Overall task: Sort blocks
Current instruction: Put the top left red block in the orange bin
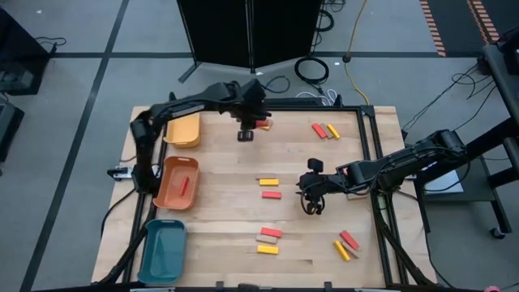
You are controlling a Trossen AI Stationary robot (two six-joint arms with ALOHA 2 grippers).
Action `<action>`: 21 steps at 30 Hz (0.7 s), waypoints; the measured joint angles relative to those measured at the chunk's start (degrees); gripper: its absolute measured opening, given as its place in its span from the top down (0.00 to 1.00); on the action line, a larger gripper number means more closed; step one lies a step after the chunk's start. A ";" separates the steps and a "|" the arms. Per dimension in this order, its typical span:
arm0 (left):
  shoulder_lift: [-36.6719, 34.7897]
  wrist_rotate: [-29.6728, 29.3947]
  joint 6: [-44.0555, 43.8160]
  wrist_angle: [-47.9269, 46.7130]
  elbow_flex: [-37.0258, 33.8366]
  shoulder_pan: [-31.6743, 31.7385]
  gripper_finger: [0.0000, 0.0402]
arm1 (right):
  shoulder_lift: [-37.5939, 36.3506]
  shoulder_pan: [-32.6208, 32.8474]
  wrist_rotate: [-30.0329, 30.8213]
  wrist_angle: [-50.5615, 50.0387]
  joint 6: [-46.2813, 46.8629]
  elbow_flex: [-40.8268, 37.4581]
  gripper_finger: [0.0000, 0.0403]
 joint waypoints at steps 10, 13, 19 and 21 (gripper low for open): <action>-12.74 0.04 -12.07 -10.32 0.00 -6.89 0.78 | 0.00 -0.15 -0.20 0.82 -0.74 0.00 0.69; -15.09 0.00 -16.68 -13.78 -0.36 -9.66 0.78 | 0.00 -0.15 -0.20 0.79 -0.75 0.00 0.69; -20.42 -0.44 -28.42 -14.79 -8.29 -15.74 0.78 | 0.00 -0.15 -0.20 0.76 -1.01 0.00 0.69; -22.78 -0.46 -33.74 -15.30 -12.53 -18.00 0.78 | 0.00 -0.15 -0.20 0.79 -1.18 0.00 0.69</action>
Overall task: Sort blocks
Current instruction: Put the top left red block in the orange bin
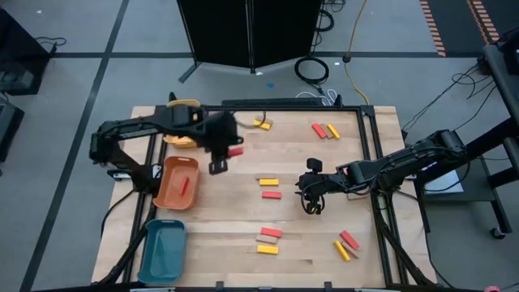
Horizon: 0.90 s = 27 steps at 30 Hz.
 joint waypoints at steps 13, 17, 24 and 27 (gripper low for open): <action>-17.02 -12.32 -36.58 -1.50 -26.45 -11.90 0.78 | 0.00 -0.46 0.02 1.96 -3.28 0.00 0.69; -19.54 -9.95 -55.52 -5.99 -32.59 -13.68 0.78 | 0.00 -1.06 0.02 4.02 -4.45 0.00 0.69; -19.97 -5.79 -71.15 -7.17 -39.93 -14.72 0.78 | 0.00 -2.36 0.04 6.77 -6.06 0.00 0.69; -19.54 -4.51 -71.62 -5.41 -41.30 -14.70 0.78 | 0.00 -2.94 0.04 6.83 -7.54 0.00 0.69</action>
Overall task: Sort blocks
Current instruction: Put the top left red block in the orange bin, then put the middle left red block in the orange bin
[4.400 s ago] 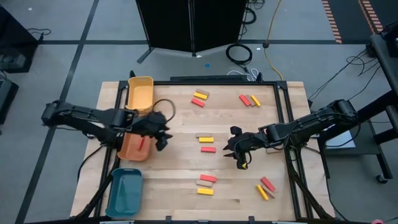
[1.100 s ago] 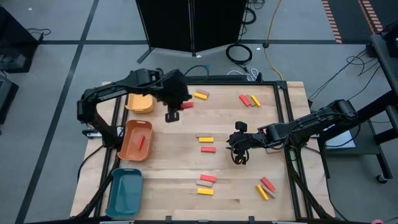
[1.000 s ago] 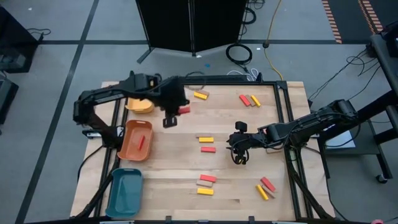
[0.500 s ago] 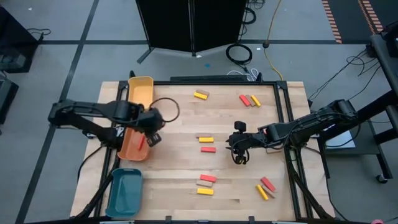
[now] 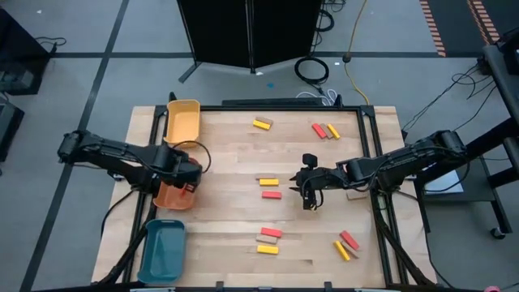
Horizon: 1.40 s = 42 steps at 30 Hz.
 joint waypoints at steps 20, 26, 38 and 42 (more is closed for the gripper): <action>-0.08 -3.03 10.21 -0.30 -0.31 -0.07 0.56 | 0.00 -3.12 0.20 15.82 -0.82 0.00 0.69; -0.06 -3.09 13.35 -0.26 -0.31 -0.02 0.46 | 0.00 -3.12 0.17 15.91 -1.08 0.00 0.69; -0.02 -7.79 23.58 13.69 3.54 4.30 0.45 | 0.00 -3.01 -0.08 9.83 -0.33 0.00 0.69; 1.42 -10.79 33.00 25.01 6.49 6.84 0.45 | 0.00 -3.00 -0.09 4.93 3.19 0.00 0.69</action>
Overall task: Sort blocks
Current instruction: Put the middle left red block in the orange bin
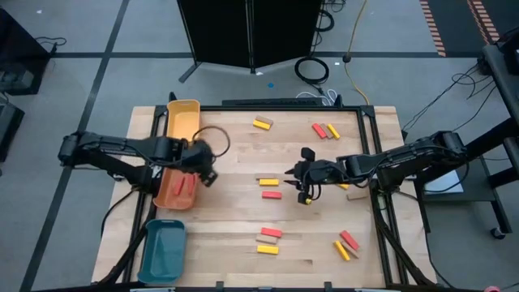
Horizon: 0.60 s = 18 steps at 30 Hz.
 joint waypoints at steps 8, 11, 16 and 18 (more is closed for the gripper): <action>12.52 3.73 21.67 22.50 3.16 -1.18 0.45 | 0.00 1.95 -0.21 -14.55 10.02 0.00 0.69; 18.54 7.76 27.85 31.05 3.16 -2.87 0.45 | 0.00 2.79 -1.85 -18.99 14.35 0.00 0.69; 27.39 10.91 33.94 45.76 3.19 -5.71 0.45 | 0.00 4.01 -3.04 -21.48 18.03 0.00 0.69; 30.43 10.99 36.51 50.50 3.21 -6.60 0.45 | 0.00 4.32 -3.04 -21.46 18.48 0.00 0.69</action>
